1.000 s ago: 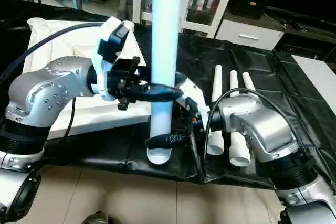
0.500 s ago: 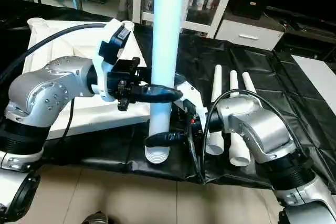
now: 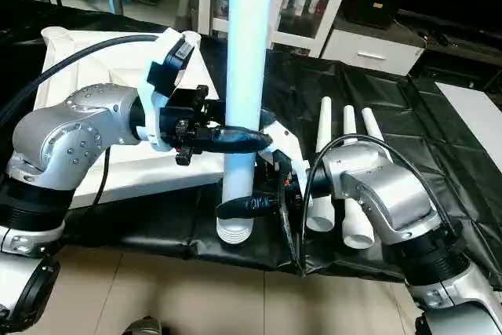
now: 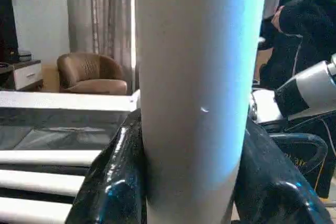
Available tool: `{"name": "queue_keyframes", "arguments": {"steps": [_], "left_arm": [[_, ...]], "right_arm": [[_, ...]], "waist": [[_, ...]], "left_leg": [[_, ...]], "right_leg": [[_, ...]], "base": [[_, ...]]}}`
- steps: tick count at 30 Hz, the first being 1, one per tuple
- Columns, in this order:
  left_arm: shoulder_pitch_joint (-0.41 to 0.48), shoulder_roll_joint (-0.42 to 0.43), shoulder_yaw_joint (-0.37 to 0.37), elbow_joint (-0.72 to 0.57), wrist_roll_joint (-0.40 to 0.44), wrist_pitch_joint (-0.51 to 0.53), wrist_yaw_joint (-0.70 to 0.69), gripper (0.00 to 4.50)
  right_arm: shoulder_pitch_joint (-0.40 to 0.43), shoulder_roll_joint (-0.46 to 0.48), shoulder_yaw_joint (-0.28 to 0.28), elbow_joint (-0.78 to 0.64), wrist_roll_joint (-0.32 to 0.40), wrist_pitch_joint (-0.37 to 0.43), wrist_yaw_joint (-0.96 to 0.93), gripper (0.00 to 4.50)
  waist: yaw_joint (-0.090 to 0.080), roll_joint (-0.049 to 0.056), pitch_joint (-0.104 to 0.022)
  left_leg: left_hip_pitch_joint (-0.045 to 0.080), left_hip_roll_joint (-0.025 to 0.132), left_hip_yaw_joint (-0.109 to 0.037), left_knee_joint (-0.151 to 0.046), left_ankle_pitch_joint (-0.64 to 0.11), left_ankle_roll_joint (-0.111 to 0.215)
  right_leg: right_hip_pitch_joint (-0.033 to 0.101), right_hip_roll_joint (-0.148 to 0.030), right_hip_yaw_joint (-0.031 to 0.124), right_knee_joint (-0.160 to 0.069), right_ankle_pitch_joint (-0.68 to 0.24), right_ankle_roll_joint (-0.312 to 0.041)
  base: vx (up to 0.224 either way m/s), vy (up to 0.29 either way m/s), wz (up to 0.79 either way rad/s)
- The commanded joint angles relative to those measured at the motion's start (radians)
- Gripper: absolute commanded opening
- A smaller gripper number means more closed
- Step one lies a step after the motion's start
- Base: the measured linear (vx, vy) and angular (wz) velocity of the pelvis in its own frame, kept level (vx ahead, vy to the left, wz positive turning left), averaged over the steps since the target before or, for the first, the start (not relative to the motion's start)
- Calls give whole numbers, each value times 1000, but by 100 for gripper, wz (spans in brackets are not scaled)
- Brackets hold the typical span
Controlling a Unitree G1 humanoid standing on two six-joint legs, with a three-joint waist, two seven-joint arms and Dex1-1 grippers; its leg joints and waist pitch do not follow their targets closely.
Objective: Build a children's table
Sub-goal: Pick table leg
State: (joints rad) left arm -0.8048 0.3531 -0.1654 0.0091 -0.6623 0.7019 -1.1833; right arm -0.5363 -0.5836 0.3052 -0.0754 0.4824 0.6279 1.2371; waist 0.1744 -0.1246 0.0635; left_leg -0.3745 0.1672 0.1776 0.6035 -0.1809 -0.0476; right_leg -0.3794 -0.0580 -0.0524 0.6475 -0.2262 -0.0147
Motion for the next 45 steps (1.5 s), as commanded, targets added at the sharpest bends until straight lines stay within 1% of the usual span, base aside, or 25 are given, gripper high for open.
{"name": "queue_keyframes", "arguments": {"steps": [1,3,6,8,9,13,18,19,21,22,23,24,25,26,29,31,32,33,35,37,39,40,43,44,45], "left_arm": [[-26,3,13,-2,-10,14,-9,252],[-28,12,17,0,-13,13,-22,278],[-30,28,24,16,-12,8,-35,296],[-30,30,28,21,-14,10,-35,323],[-30,34,33,27,-15,8,-38,323],[-30,39,78,70,-13,-15,-20,354],[61,109,247,157,-38,-33,57,377],[72,115,258,158,-36,-32,67,377],[113,125,275,154,9,-55,135,377],[131,125,270,148,45,-77,172,377],[186,116,227,126,192,-170,305,377],[212,101,189,118,294,-239,402,377],[212,101,189,118,294,-239,402,377],[218,94,178,117,325,-261,433,377],[240,62,109,72,399,-288,498,377],[250,65,43,79,454,-335,493,377],[251,60,-3,118,492,-348,506,377],[251,60,-4,118,492,-349,506,377],[264,48,-41,138,527,-368,499,377],[275,45,-67,146,546,-386,475,377],[277,47,-103,175,557,-398,425,377],[275,48,-112,182,559,-399,412,377],[267,53,-127,202,571,-402,401,377],[240,64,-148,259,599,-418,394,359],[240,64,-148,260,599,-419,394,349]], "right_arm": [[16,-6,-18,-5,-2,4,-10,191],[20,-5,-21,-7,-2,2,-12,188],[29,-6,-29,-11,-2,-1,-20,188],[32,-7,-33,-14,-1,-2,-23,188],[35,-8,-36,-16,0,-3,-25,188],[53,-22,-63,-25,6,-3,-36,188],[134,-65,-197,-61,50,18,-101,188],[142,-66,-206,-66,53,21,-107,188],[166,-65,-236,-82,52,22,-142,188],[175,-59,-248,-87,44,15,-164,188],[197,-24,-279,-91,0,-28,-256,188],[199,17,-301,-76,-41,-58,-347,188],[199,17,-301,-76,-41,-58,-347,188],[191,56,-322,-53,-61,-71,-422,188],[185,144,-370,-29,-84,-94,-588,188],[196,163,-365,-34,-98,-94,-622,188],[191,185,-377,-21,-126,-82,-696,188],[191,186,-377,-21,-126,-82,-697,188],[186,209,-404,-11,-143,-73,-765,188],[191,213,-417,-14,-141,-61,-774,188],[207,200,-426,-31,-114,-34,-750,188],[211,195,-428,-36,-105,-26,-742,188],[216,185,-431,-44,-88,-10,-725,188],[220,151,-425,-58,-71,16,-699,188],[220,150,-425,-58,-71,16,-699,188]], "waist": [[1,19,-70],[1,17,-71],[1,28,-71],[0,27,-71],[2,34,-71],[3,33,-71],[5,45,-71],[5,54,-71],[1,51,-71],[2,56,-71],[4,59,-68],[2,55,-66],[2,55,-66],[5,60,-69],[8,52,-67],[14,69,-66],[13,62,-65],[12,68,-66],[13,64,-68],[13,70,-70],[13,64,-70],[14,69,-71],[12,67,-71],[10,89,-72],[5,78,-67]], "left_leg": [[28,68,-23,-66,-88,-39],[27,67,-23,-65,-88,-40],[29,67,-25,-66,-102,-48],[30,67,-25,-67,-110,-52],[30,66,-26,-67,-113,-55],[30,65,-25,-68,-127,-60],[29,65,-28,-70,-152,-63],[29,66,-30,-70,-161,-66],[30,66,-29,-71,-167,-63],[31,70,-30,-73,-174,-62],[31,79,-34,-77,-193,-69],[33,79,-35,-80,-219,-75],[33,79,-35,-80,-219,-75],[43,77,-32,-78,-236,-91],[44,76,-31,-81,-242,-101],[43,75,-33,-84,-253,-107],[41,73,-32,-85,-253,-104],[41,72,-31,-85,-245,-108],[37,69,-30,-83,-218,-101],[35,69,-30,-81,-199,-96],[32,68,-29,-82,-175,-82],[33,69,-28,-81,-171,-80],[31,71,-29,-81,-168,-70],[32,71,-31,-80,-180,-76],[35,69,-28,-83,-201,-73]], "right_leg": [[44,-98,49,-62,28,-220],[46,-98,49,-61,33,-220],[44,-97,48,-62,23,-216],[44,-97,48,-63,24,-218],[43,-97,48,-61,25,-220],[45,-96,49,-63,36,-221],[47,-96,48,-63,36,-216],[46,-97,48,-62,31,-217],[45,-96,48,-64,23,-219],[44,-98,48,-67,13,-219],[41,-102,48,-71,-2,-209],[39,-105,48,-75,-48,-194],[39,-105,48,-75,-48,-194],[33,-109,48,-79,-106,-183],[31,-107,46,-80,-117,-183],[32,-105,45,-80,-115,-162],[33,-103,46,-82,-108,-152],[31,-102,47,-81,-101,-143],[34,-104,48,-80,-97,-137],[37,-105,49,-78,-92,-133],[39,-101,48,-79,-68,-127],[37,-101,48,-76,-62,-128],[39,-104,46,-75,-43,-141],[36,-104,46,-73,-46,-147],[35,-99,46,-85,-69,-140]], "base": [[0,0,0],[0,0,0],[0,0,0],[0,0,0],[0,0,0],[0,0,0],[0,0,0],[0,0,0],[0,0,0],[0,0,0],[0,0,0],[0,0,0],[0,0,0],[0,0,0],[0,0,0],[0,0,0],[0,0,0],[0,0,0],[0,0,0],[0,0,0],[0,0,0],[0,0,0],[0,0,0],[0,0,0],[0,0,0]]}}
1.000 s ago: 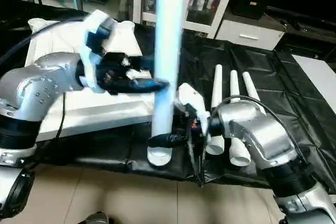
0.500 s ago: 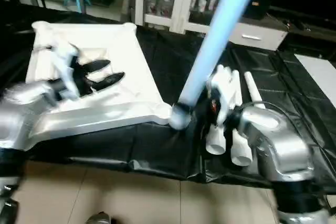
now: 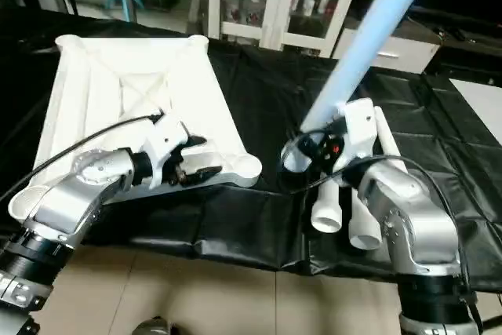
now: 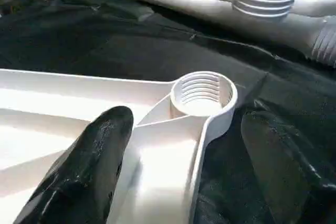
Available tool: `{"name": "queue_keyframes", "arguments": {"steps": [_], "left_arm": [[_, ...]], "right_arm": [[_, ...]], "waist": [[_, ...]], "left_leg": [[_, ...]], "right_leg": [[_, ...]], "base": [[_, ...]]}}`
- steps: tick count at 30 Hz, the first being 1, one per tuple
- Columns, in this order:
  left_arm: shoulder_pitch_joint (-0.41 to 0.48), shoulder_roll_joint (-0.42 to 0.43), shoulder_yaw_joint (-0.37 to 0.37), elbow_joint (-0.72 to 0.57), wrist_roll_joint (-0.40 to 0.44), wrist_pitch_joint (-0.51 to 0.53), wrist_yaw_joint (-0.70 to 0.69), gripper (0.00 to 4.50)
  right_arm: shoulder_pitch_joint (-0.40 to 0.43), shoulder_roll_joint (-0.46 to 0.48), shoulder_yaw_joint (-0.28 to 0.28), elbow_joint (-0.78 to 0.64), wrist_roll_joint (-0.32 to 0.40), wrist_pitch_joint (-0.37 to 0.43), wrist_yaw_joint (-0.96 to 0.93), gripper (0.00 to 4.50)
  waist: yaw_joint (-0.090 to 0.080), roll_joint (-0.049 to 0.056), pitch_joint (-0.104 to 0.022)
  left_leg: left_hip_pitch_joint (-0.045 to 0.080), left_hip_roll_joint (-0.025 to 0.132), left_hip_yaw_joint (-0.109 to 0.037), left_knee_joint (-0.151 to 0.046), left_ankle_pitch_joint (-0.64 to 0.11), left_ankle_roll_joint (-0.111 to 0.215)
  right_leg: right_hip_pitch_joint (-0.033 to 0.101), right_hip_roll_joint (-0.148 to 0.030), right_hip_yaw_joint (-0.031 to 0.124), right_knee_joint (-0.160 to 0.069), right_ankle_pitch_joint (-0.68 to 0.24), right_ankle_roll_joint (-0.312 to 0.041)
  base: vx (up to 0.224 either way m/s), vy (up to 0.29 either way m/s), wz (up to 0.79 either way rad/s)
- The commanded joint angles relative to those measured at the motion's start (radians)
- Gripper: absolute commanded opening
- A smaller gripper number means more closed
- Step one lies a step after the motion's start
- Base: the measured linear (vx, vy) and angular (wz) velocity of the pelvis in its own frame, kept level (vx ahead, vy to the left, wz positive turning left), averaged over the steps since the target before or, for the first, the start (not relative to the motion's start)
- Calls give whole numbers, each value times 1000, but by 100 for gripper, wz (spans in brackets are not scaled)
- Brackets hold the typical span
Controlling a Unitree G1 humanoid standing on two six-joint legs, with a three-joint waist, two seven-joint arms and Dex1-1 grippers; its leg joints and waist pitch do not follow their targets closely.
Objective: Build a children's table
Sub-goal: Pick table leg
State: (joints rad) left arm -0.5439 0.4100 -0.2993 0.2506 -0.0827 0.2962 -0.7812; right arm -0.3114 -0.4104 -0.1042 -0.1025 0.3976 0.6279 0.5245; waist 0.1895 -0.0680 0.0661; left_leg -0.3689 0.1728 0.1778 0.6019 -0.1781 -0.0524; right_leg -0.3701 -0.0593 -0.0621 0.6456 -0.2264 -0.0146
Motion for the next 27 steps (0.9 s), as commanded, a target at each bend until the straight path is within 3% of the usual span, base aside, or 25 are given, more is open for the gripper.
{"name": "queue_keyframes", "arguments": {"steps": [1,3,4,5,11,14,16,17,19,20,27], "left_arm": [[-46,20,-30,74,34,-31,-49,349],[-52,22,-32,87,35,-32,-61,331],[-62,27,-45,114,47,-33,-87,322],[-62,27,-45,114,47,-33,-87,310],[-104,37,-81,187,57,-15,-179,269],[-116,39,-86,219,67,-41,-211,245],[-124,40,-92,244,89,-70,-207,239],[-128,40,-94,256,98,-83,-203,220],[-133,41,-95,270,106,-95,-201,220],[-135,51,-103,289,122,-119,-203,201],[-128,88,-108,339,158,-157,-214,140]], "right_arm": [[1,-68,-13,-47,42,51,70,188],[4,-81,-15,-54,55,62,91,188],[11,-111,-9,-67,63,76,133,188],[11,-111,-9,-67,63,76,133,188],[8,-183,14,-92,87,113,207,188],[-4,-185,19,-83,77,115,204,188],[-10,-185,20,-83,74,116,209,188],[-12,-185,21,-86,75,119,211,188],[-15,-185,24,-88,77,122,210,188],[-20,-184,29,-87,81,122,213,188],[-34,-177,40,-76,78,117,216,188]], "waist": [[-8,18,-70],[-5,20,-69],[-7,25,-70],[-8,20,-72],[-14,18,-70],[-19,23,-70],[-23,21,-70],[-27,12,-71],[-28,17,-72],[-29,10,-71],[-31,16,-69]], "left_leg": [[30,63,-29,-80,-214,-67],[29,65,-29,-80,-207,-58],[28,66,-30,-79,-205,-59],[27,68,-30,-78,-192,-55],[27,68,-28,-77,-186,-44],[25,68,-29,-77,-190,-45],[24,69,-30,-78,-193,-46],[25,69,-29,-77,-188,-41],[25,70,-29,-76,-175,-37],[24,69,-28,-76,-169,-32],[24,70,-29,-77,-182,-35]], "right_leg": [[30,-100,58,-83,-89,-135],[32,-105,60,-83,-105,-130],[30,-106,59,-83,-107,-134],[32,-106,59,-80,-86,-140],[32,-107,58,-80,-83,-169],[31,-108,58,-83,-99,-174],[33,-110,57,-82,-100,-177],[34,-108,57,-83,-96,-177],[33,-110,57,-80,-86,-180],[33,-108,57,-81,-81,-181],[31,-110,57,-81,-103,-183]], "base": [[0,0,0],[0,0,0],[0,0,0],[0,0,0],[0,0,0],[0,0,0],[0,0,0],[0,0,0],[0,0,0],[0,0,0],[0,0,0]]}}
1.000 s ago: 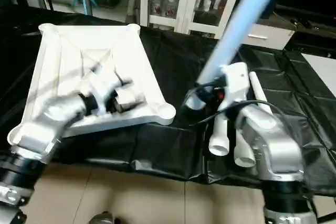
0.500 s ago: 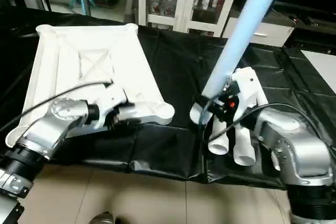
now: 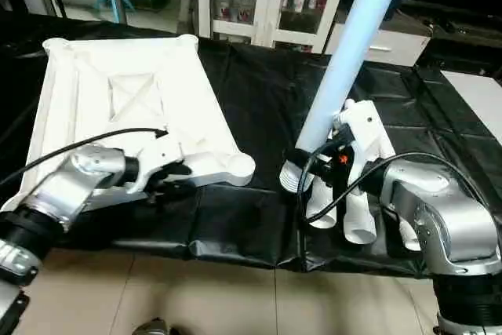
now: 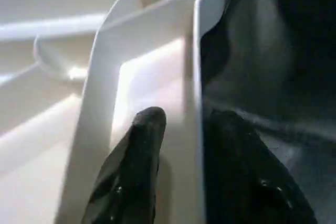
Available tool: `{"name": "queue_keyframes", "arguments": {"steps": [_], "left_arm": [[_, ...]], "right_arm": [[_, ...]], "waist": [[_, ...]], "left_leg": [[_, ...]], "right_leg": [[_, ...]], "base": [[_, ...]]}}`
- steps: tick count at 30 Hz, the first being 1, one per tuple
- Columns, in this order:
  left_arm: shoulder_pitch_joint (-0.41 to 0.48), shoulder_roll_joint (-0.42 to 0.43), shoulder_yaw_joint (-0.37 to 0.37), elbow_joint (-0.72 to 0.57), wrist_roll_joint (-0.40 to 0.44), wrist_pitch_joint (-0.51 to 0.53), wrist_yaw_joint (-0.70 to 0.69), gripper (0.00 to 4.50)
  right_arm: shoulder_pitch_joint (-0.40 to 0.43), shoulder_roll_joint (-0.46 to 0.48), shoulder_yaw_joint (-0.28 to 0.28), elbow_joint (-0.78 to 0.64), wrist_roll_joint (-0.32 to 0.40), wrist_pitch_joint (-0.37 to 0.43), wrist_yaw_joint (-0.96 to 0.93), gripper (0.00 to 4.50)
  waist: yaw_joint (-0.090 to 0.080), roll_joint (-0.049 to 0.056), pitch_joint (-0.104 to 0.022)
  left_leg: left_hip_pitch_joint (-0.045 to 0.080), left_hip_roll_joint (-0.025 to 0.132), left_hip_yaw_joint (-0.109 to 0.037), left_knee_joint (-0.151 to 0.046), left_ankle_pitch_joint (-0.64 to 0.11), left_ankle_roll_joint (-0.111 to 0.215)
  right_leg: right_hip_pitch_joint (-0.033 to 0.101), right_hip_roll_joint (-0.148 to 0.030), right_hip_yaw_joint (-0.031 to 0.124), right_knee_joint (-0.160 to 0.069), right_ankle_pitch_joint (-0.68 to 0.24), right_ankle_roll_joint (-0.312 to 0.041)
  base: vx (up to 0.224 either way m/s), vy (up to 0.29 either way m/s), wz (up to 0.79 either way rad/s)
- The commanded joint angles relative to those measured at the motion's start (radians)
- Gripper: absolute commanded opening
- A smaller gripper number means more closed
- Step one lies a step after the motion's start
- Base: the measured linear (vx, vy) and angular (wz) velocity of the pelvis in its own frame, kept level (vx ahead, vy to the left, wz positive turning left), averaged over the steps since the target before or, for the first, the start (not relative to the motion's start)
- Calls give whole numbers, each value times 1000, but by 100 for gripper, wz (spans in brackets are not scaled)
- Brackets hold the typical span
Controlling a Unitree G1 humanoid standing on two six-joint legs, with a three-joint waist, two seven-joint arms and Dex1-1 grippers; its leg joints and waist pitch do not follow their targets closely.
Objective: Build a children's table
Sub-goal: Pick table leg
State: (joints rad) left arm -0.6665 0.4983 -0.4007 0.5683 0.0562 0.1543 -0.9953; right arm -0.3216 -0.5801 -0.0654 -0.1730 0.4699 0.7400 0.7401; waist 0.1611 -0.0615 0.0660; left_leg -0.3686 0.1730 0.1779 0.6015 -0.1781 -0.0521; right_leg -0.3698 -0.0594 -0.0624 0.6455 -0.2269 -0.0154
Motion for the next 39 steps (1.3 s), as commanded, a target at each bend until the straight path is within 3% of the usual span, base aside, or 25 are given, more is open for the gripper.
{"name": "queue_keyframes", "arguments": {"steps": [1,7,13,16,19,24,25,29,30,39], "left_arm": [[-6,4,-6,36,25,-22,3,132],[0,53,27,74,26,-45,-9,83],[10,126,59,119,34,-72,-17,40],[25,162,67,119,27,-77,-49,21],[57,216,73,88,20,-71,-92,9],[108,250,92,10,-18,-47,-153,3],[116,254,95,3,-19,-55,-153,3],[132,262,118,1,-16,-126,-118,3],[128,262,124,13,-14,-149,-106,3],[101,248,163,81,10,-353,-21,3]], "right_arm": [[-24,-5,3,-7,6,5,-2,188],[-16,0,7,-19,10,8,-2,188],[-16,7,12,-10,5,1,-4,188],[-17,9,13,-13,6,2,-6,188],[-13,7,12,-17,9,3,-7,188],[-10,8,9,-19,10,5,-9,188],[-12,10,9,-16,10,4,-11,188],[-16,18,13,-6,6,-3,-13,188],[-17,19,14,-5,6,-3,-13,188],[-11,31,14,-14,12,-4,-22,188]], "waist": [[-2,10,-69],[-4,9,-66],[-21,12,-67],[-22,15,-70],[-30,12,-73],[-41,13,-68],[-42,6,-66],[-39,8,-65],[-37,3,-65],[-35,7,-67]], "left_leg": [[25,70,-29,-77,-185,-36],[26,70,-30,-80,-219,-48],[18,68,-36,-84,-214,-54],[22,70,-33,-81,-189,-51],[18,67,-30,-79,-150,-42],[21,67,-26,-79,-166,-32],[23,67,-25,-80,-176,-32],[25,69,-25,-81,-192,-34],[23,67,-25,-81,-183,-31],[24,68,-26,-81,-185,-36]], "right_leg": [[30,-111,58,-82,-107,-183],[28,-114,59,-87,-165,-173],[32,-113,55,-87,-192,-149],[27,-109,55,-79,-115,-169],[31,-107,54,-67,-17,-198],[28,-107,56,-72,-64,-210],[25,-104,55,-75,-82,-209],[23,-107,57,-78,-112,-200],[25,-107,57,-77,-110,-197],[23,-107,57,-77,-106,-183]], "base": [[0,0,0],[0,0,0],[0,0,0],[0,0,0],[0,0,0],[0,0,0],[0,0,0],[0,0,0],[0,0,0],[0,0,0]]}}
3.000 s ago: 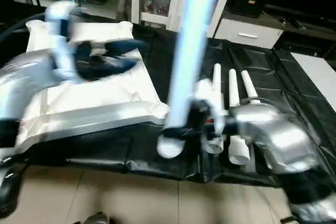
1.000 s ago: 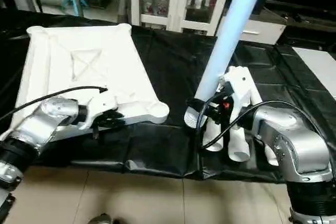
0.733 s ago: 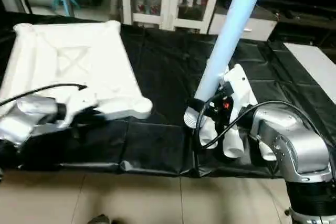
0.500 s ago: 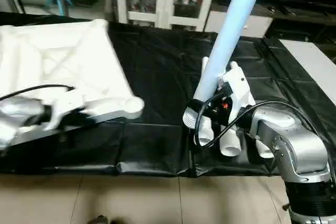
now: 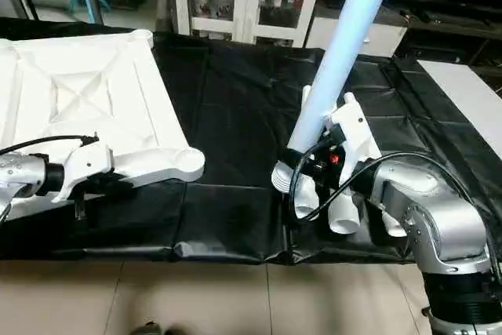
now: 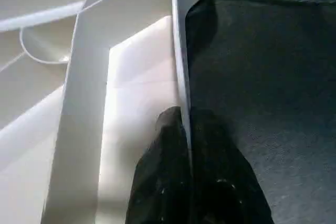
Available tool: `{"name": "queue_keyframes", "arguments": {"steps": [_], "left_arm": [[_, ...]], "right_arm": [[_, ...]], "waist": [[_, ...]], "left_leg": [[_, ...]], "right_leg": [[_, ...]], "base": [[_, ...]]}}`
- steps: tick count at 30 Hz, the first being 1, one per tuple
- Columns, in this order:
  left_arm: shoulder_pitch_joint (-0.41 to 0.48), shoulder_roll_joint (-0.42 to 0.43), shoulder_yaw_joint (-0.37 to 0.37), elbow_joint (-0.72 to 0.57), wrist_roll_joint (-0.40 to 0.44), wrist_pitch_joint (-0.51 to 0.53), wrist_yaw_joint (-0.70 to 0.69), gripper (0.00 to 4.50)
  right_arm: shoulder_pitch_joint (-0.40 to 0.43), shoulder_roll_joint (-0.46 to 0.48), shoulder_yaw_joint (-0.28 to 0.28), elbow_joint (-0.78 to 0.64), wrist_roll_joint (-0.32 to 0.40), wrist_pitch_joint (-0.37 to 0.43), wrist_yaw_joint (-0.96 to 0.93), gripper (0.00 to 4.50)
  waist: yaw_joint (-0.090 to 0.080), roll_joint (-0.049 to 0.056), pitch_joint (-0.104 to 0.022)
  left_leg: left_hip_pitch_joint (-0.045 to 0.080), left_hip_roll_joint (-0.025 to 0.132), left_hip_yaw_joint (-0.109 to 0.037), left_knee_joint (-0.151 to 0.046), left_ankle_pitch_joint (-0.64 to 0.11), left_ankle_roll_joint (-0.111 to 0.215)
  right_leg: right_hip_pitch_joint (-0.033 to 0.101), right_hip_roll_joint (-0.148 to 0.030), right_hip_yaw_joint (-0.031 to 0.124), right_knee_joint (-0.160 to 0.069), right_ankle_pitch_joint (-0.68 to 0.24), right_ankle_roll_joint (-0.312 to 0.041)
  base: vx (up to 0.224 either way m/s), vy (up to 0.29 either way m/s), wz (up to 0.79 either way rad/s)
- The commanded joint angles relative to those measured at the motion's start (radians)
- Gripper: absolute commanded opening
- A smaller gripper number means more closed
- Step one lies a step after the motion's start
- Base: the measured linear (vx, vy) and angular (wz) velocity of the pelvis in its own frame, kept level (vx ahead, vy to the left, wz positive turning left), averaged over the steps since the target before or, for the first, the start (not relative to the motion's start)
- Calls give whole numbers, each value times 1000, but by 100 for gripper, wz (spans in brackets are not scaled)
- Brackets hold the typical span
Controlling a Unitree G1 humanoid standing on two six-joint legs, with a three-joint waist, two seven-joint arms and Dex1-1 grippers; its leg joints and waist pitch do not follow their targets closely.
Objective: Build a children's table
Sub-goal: Pick table leg
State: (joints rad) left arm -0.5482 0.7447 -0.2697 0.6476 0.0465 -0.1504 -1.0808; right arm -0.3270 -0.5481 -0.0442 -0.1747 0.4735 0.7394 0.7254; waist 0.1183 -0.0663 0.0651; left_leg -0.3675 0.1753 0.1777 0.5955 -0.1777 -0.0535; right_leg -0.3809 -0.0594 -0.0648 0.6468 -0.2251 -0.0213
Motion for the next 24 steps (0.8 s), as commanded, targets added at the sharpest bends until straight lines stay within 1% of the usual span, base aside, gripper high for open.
{"name": "queue_keyframes", "arguments": {"steps": [1,2,4,5,6,7,8,9,10,11,12,13,14,15,16,17,18,19,20,21,22,23,24], "left_arm": [[-19,2,30,5,26,-56,71,3],[-19,2,29,6,27,-57,71,3],[-18,8,24,12,36,-67,72,3],[-17,9,26,15,32,-71,67,3],[-17,10,28,17,29,-75,62,3],[-18,10,37,19,5,-74,32,32],[-21,8,55,21,-25,-74,2,50],[-22,7,62,18,-35,-71,-3,50],[-23,4,75,17,-51,-69,-11,63],[-21,2,103,-3,-87,-53,-20,68],[-21,2,103,-3,-87,-53,-20,79],[-21,2,103,-3,-87,-53,-20,92],[-21,-1,118,-13,-105,-54,-20,106],[-23,-2,141,-28,-134,-43,-23,110],[-25,-3,144,-29,-138,-41,-23,110],[-58,-9,212,-51,-209,8,-8,124],[-59,-9,214,-51,-211,9,-8,124],[-79,-11,243,-54,-236,31,10,124],[-100,-18,279,-64,-265,79,45,124],[-100,-18,279,-64,-265,79,45,124],[-108,-27,306,-79,-275,120,100,124],[-96,-38,321,-97,-267,126,158,124],[-42,-88,347,-170,-265,155,266,124]], "right_arm": [[-5,1,-8,-12,9,-4,-8,188],[-5,1,-8,-12,9,-4,-8,188],[-4,6,-9,-11,10,-7,-10,188],[-3,9,-9,-11,11,-7,-11,188],[-3,11,-10,-12,12,-7,-11,188],[-2,14,-10,-14,12,-6,-13,188],[1,17,-10,-18,14,-6,-13,188],[2,18,-10,-20,15,-6,-13,188],[5,19,-10,-23,17,-5,-12,188],[10,21,-15,-27,25,-4,-10,188],[10,21,-15,-27,25,-4,-10,188],[10,21,-15,-27,25,-4,-10,188],[10,23,-18,-28,28,-2,-11,188],[8,27,-21,-29,31,0,-14,188],[7,28,-22,-29,31,0,-14,188],[2,40,-33,-24,34,-6,-26,188],[1,40,-33,-24,34,-6,-26,188],[0,47,-38,-23,35,-7,-33,188],[0,56,-43,-27,27,-8,-55,188],[0,56,-43,-27,27,-8,-55,188],[-2,71,-47,-31,11,-17,-88,188],[-4,90,-51,-32,-7,-30,-127,188],[-17,135,-70,-18,-64,-83,-234,188]], "waist": [[9,10,-66],[9,11,-66],[11,11,-66],[11,13,-66],[11,12,-66],[12,12,-67],[12,12,-67],[12,10,-67],[12,12,-68],[14,12,-69],[16,14,-69],[16,13,-67],[19,12,-66],[22,14,-65],[24,14,-64],[27,8,-65],[28,10,-66],[31,11,-66],[34,13,-66],[34,13,-66],[36,15,-65],[33,31,-67],[33,53,-67]], "left_leg": [[23,66,-26,-75,-186,-36],[25,66,-26,-76,-192,-38],[25,67,-26,-76,-188,-39],[24,66,-26,-76,-184,-40],[25,66,-26,-75,-185,-41],[24,65,-25,-75,-182,-41],[25,65,-25,-75,-183,-41],[24,64,-24,-75,-181,-41],[25,66,-25,-75,-176,-41],[24,66,-24,-74,-172,-42],[26,66,-24,-74,-173,-44],[26,66,-24,-75,-181,-45],[28,65,-24,-75,-194,-49],[28,66,-24,-76,-208,-53],[30,66,-23,-76,-216,-56],[28,65,-24,-76,-213,-59],[30,65,-23,-76,-211,-61],[31,64,-23,-75,-210,-62],[33,64,-23,-74,-217,-67],[31,64,-23,-75,-218,-71],[31,65,-26,-77,-223,-77],[29,68,-29,-79,-243,-95],[28,70,-33,-78,-250,-114]], "right_leg": [[34,-107,59,-77,-105,-178],[33,-108,59,-77,-111,-179],[33,-108,59,-76,-106,-181],[33,-108,59,-75,-95,-181],[33,-107,59,-75,-92,-182],[33,-108,59,-74,-86,-185],[32,-107,58,-74,-84,-187],[33,-107,58,-73,-80,-188],[33,-108,58,-71,-71,-191],[34,-108,58,-70,-55,-196],[33,-108,57,-68,-48,-200],[31,-105,56,-68,-41,-204],[31,-106,56,-70,-57,-202],[30,-108,58,-73,-80,-198],[29,-108,58,-74,-92,-195],[32,-110,58,-71,-99,-195],[29,-110,57,-70,-97,-196],[28,-107,56,-71,-89,-199],[26,-106,56,-69,-82,-202],[27,-106,55,-67,-77,-204],[29,-106,54,-66,-84,-201],[28,-106,55,-67,-71,-197],[26,-108,55,-60,-55,-206]], "base": [[0,0,0],[0,0,0],[0,0,0],[0,0,0],[0,0,0],[0,0,0],[0,0,0],[0,0,0],[0,0,0],[0,0,0],[0,0,0],[0,0,0],[0,0,0],[0,0,0],[0,0,0],[0,0,0],[0,0,0],[0,0,0],[0,0,0],[0,0,0],[0,0,0],[0,0,0],[0,0,0]]}}
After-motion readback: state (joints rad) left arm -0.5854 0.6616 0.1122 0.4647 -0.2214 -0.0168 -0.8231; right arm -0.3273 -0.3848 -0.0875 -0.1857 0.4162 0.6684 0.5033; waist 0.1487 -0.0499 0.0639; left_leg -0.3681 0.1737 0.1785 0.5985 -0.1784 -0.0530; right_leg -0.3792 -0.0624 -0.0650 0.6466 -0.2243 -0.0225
